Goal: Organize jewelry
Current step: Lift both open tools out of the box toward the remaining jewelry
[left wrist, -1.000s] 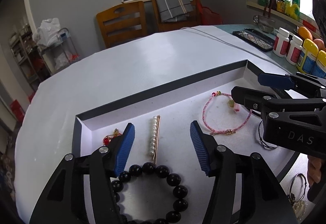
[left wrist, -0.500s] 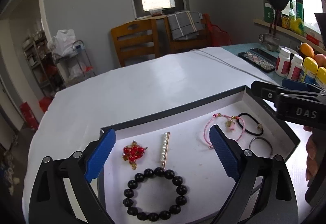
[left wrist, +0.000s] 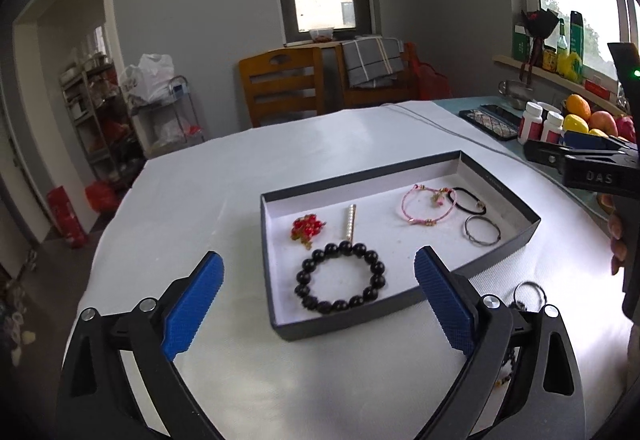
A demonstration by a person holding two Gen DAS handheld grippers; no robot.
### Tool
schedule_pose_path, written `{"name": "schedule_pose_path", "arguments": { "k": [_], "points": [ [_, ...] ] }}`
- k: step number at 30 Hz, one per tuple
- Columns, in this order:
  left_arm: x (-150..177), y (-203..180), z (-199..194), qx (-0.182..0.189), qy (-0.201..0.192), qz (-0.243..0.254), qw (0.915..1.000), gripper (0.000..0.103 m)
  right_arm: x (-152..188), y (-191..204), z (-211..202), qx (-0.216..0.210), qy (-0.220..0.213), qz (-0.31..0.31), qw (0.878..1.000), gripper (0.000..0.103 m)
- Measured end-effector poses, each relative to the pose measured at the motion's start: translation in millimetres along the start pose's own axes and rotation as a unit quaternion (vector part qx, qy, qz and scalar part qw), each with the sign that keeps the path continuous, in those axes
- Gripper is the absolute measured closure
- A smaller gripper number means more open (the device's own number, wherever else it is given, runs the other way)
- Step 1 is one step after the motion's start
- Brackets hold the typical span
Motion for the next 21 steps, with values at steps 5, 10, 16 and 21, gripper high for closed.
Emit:
{"name": "schedule_pose_path", "arguments": {
  "k": [5,10,16,21],
  "points": [
    [22.9,18.1,-17.8,-0.002,0.007,-0.012,0.9999,0.004,41.6,5.3,-28.1,-0.004,-0.002,-0.039,0.999,0.006],
    [41.5,17.5,-27.6,-0.003,0.017,0.004,0.9999,0.004,77.2,10.3,-34.0,-0.019,0.028,-0.058,0.998,0.006],
    [60.4,-5.5,-28.1,0.023,0.036,0.033,0.9985,0.004,105.6,9.6,-42.1,-0.07,0.056,-0.055,0.994,0.006],
    [76.1,-29.4,-17.0,0.045,0.061,0.051,0.9958,0.004,124.6,15.1,-39.2,-0.086,0.079,-0.084,0.99,0.006]
  ]
}}
Point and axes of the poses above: each gripper's, at about its wrist camera, not at the fingertips, and z roughly the way its jaws point, y to its left, x to its underside, the point moved 4 cm from there along z, roughly the way its jaws point, and after that the axes turned 7 degrees about -z, right-handed, at the moved point
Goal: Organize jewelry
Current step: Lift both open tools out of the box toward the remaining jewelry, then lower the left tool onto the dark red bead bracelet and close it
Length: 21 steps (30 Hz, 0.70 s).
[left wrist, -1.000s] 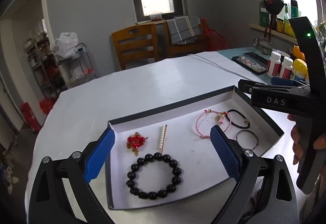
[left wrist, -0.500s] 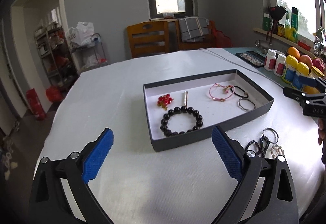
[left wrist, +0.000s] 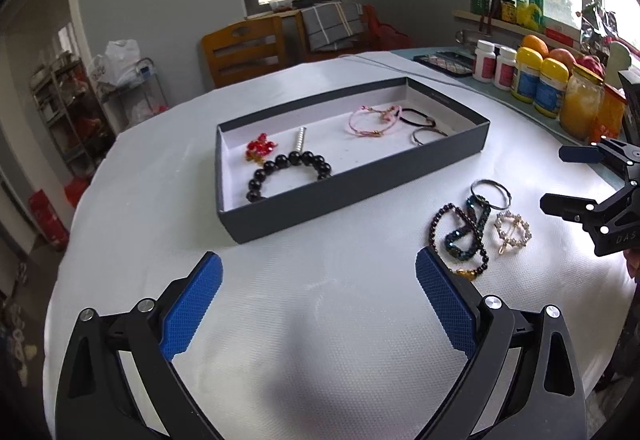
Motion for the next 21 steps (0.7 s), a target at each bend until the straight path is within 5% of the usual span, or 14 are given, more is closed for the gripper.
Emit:
{"name": "schedule_pose_path", "arguments": {
  "k": [12,21],
  "points": [
    [12.0,-46.4,17.8,0.059,0.035,0.034,0.9971,0.004,9.9,13.4,4.9,-0.022,0.011,-0.014,1.0,0.006],
    [14.8,-64.5,27.7,0.083,0.056,0.043,0.9941,0.019,11.5,9.4,8.9,-0.048,0.019,0.014,0.999,0.006]
  ]
}}
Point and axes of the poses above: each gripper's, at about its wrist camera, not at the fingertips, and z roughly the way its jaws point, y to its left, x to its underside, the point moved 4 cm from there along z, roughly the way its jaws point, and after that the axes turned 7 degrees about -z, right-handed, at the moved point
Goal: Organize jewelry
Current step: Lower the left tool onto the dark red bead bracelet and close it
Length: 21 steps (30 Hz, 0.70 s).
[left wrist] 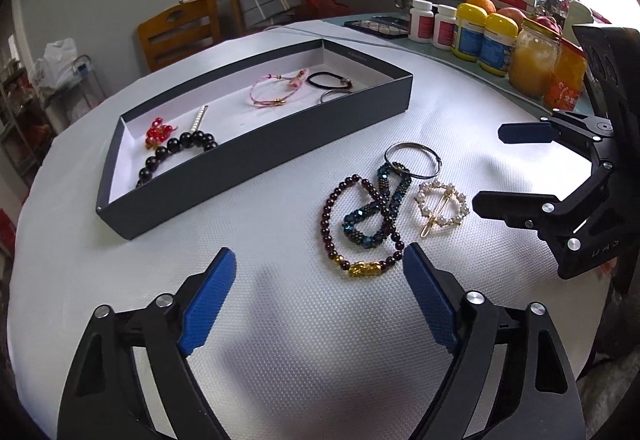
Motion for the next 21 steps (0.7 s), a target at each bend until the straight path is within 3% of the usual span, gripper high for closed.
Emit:
{"name": "schedule_pose_path", "arguments": {
  "k": [3,4,11,18,21],
  "points": [
    [2.6,-3.4,4.3,0.012,0.01,-0.002,0.9999,0.028,1.5,-0.5,1.2,0.003,0.003,-0.001,1.0,0.006],
    [3.4,-3.9,5.7,0.013,0.014,-0.001,0.9998,0.035,1.9,-0.5,1.6,0.004,0.004,-0.002,1.0,0.006],
    [3.1,1.9,11.2,0.008,0.022,-0.011,0.9997,0.049,2.1,1.3,1.2,-0.001,0.003,-0.001,1.0,0.006],
    [2.8,27.5,8.3,-0.029,0.023,-0.03,0.9989,0.052,-0.3,2.6,-2.4,0.0,-0.001,-0.005,1.0,0.006],
    [-5.4,30.8,1.2,-0.011,0.009,-0.045,0.9989,0.053,-1.3,3.6,-2.5,0.0,-0.001,-0.003,1.0,0.006]
  ]
}}
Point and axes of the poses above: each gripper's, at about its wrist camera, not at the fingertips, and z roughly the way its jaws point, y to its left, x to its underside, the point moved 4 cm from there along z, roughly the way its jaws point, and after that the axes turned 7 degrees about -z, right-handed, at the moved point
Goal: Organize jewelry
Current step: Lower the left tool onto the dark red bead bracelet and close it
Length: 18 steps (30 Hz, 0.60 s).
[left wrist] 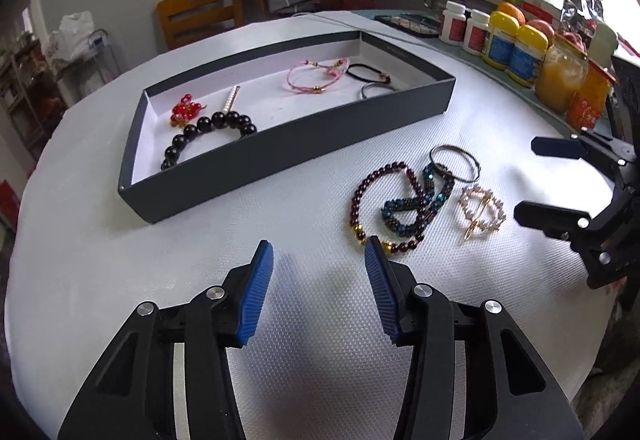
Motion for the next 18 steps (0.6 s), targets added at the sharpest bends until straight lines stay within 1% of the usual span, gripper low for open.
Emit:
{"name": "schedule_pose_path", "arguments": {
  "k": [3,6,8,9,10,11,13,15,18],
  "points": [
    [-7.3,-9.8,-0.5,0.002,-0.009,0.016,0.9998,0.054,-1.2,2.7,0.5,-0.003,-0.003,0.001,1.0,0.006],
    [-8.5,-15.9,11.8,0.006,0.006,0.02,0.9998,0.065,-1.9,6.6,4.0,-0.006,0.002,-0.003,1.0,0.006],
    [-8.5,-16.2,19.1,0.009,0.014,0.015,0.9997,0.078,-3.7,8.0,4.5,-0.004,0.003,-0.007,1.0,0.006],
    [-8.0,-16.2,20.9,0.016,0.016,0.014,0.9997,0.081,-5.1,8.5,4.0,-0.005,0.0,-0.009,1.0,0.006],
    [-6.9,-17.1,21.2,0.02,0.016,0.015,0.9996,0.088,-6.5,8.4,4.3,-0.006,-0.001,-0.009,1.0,0.006],
    [-6.4,-18.4,21.6,0.017,0.014,0.022,0.9995,0.09,-7.7,8.1,5.3,-0.007,0.0,-0.009,1.0,0.006],
    [-5.4,-21.0,22.2,0.006,0.011,0.035,0.9993,0.093,-12.2,5.5,7.9,-0.006,-0.001,-0.005,1.0,0.006],
    [-6.0,-20.1,21.0,0.007,0.006,0.034,0.9994,0.097,-17.2,1.2,11.1,-0.004,-0.002,0.003,1.0,0.006],
    [-8.1,-13.4,16.3,0.001,-0.004,0.029,0.9996,0.097,-23.9,-3.9,17.5,-0.002,-0.001,0.015,1.0,0.006]
  ]
}}
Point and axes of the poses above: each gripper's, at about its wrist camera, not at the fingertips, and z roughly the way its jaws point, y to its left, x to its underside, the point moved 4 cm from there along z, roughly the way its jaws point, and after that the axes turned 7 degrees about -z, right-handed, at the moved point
